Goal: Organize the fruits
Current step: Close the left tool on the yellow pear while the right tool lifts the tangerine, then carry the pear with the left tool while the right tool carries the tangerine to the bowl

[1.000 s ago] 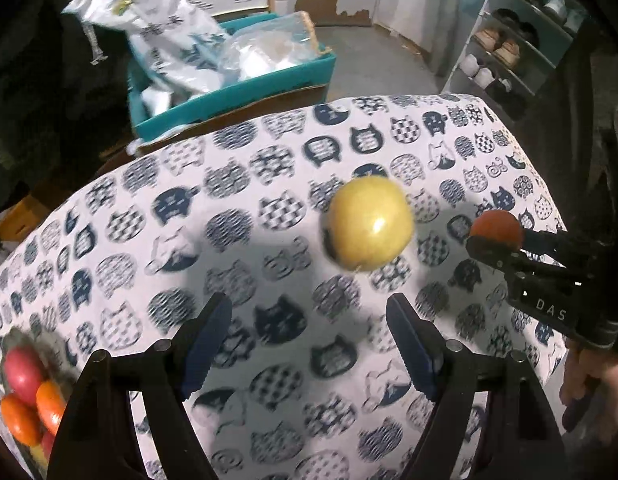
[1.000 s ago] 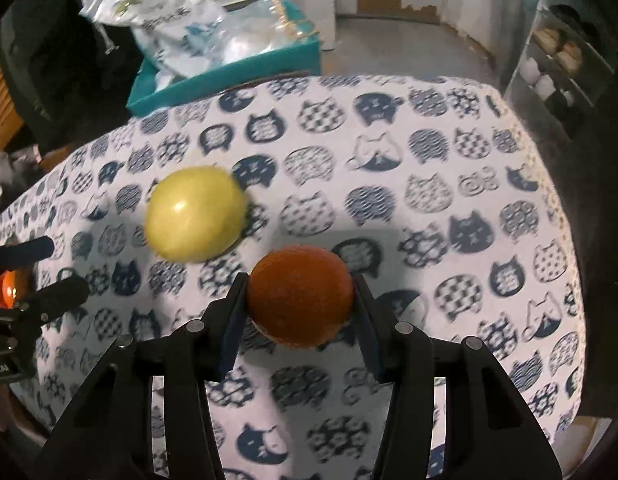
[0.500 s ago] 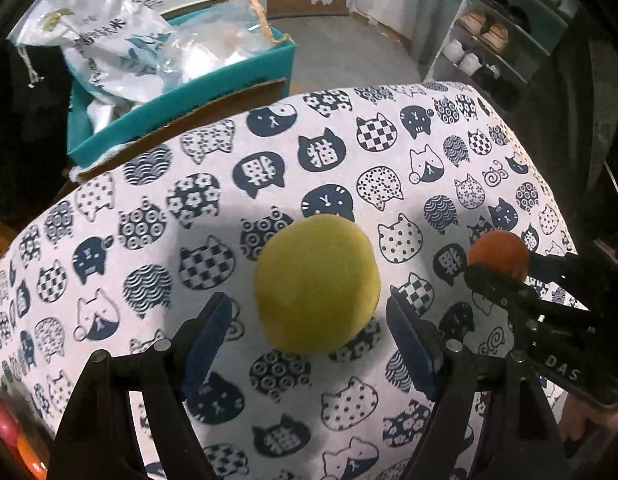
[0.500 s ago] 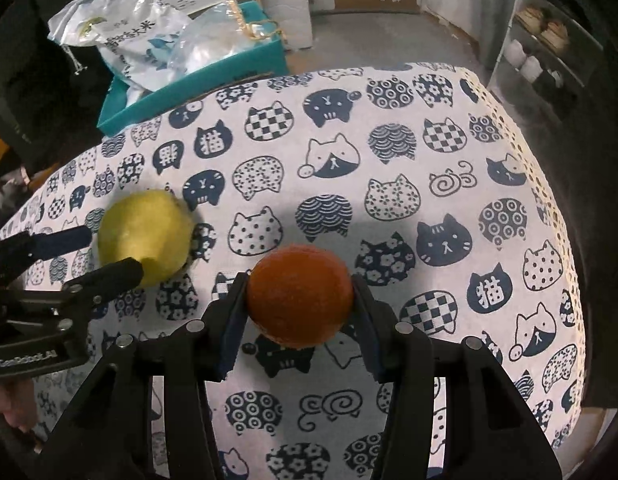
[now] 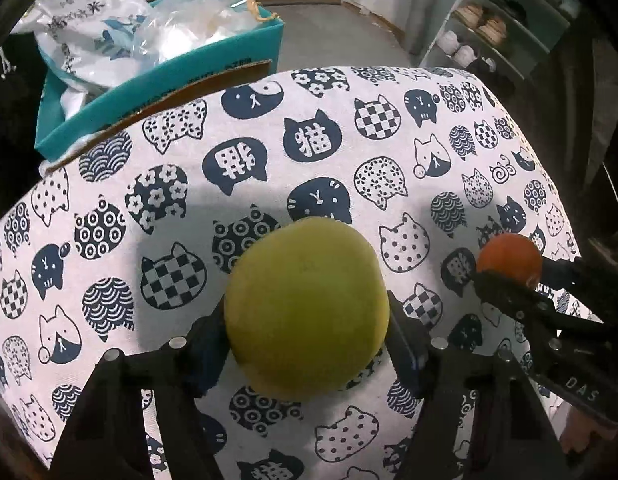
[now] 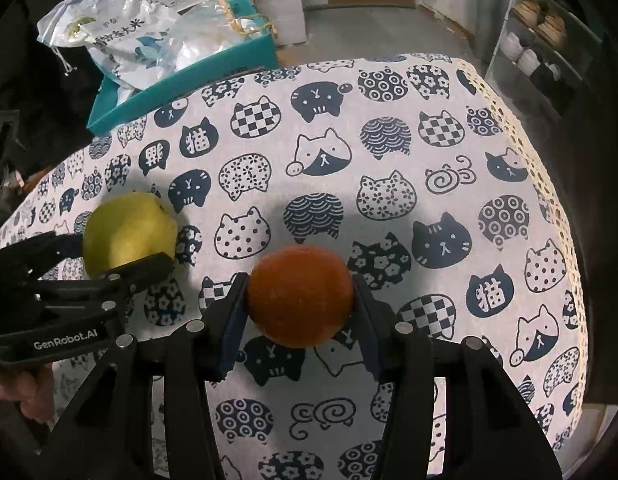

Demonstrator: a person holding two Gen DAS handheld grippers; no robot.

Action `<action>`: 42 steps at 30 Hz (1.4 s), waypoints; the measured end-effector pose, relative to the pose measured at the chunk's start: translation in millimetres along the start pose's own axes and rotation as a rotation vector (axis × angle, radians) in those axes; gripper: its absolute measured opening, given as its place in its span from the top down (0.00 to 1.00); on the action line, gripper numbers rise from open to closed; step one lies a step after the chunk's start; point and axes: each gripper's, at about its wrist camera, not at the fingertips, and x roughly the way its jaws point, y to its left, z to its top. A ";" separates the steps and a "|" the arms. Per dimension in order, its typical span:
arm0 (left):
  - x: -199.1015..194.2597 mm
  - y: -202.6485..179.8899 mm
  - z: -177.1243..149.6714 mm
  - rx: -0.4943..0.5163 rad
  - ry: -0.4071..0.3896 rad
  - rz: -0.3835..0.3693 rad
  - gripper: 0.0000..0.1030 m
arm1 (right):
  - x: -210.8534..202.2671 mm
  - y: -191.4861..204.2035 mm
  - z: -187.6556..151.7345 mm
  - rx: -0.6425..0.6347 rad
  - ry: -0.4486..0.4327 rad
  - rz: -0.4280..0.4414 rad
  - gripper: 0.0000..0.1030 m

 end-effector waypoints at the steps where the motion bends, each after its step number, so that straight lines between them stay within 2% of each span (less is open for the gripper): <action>1: -0.1 -1.5 -0.6 0.011 -0.003 0.006 0.32 | 0.1 0.4 0.0 -0.001 0.000 0.000 0.52; 12: -20.3 2.0 -16.4 0.021 -0.017 0.032 0.32 | -12.5 4.5 4.2 -0.011 -0.029 0.000 0.52; 24: -82.8 13.0 -22.3 -0.006 -0.105 0.037 0.32 | -53.8 31.6 8.3 -0.071 -0.112 0.014 0.52; 42: -176.3 12.6 -52.4 -0.030 -0.241 0.045 0.32 | -121.7 71.7 5.2 -0.125 -0.222 0.063 0.52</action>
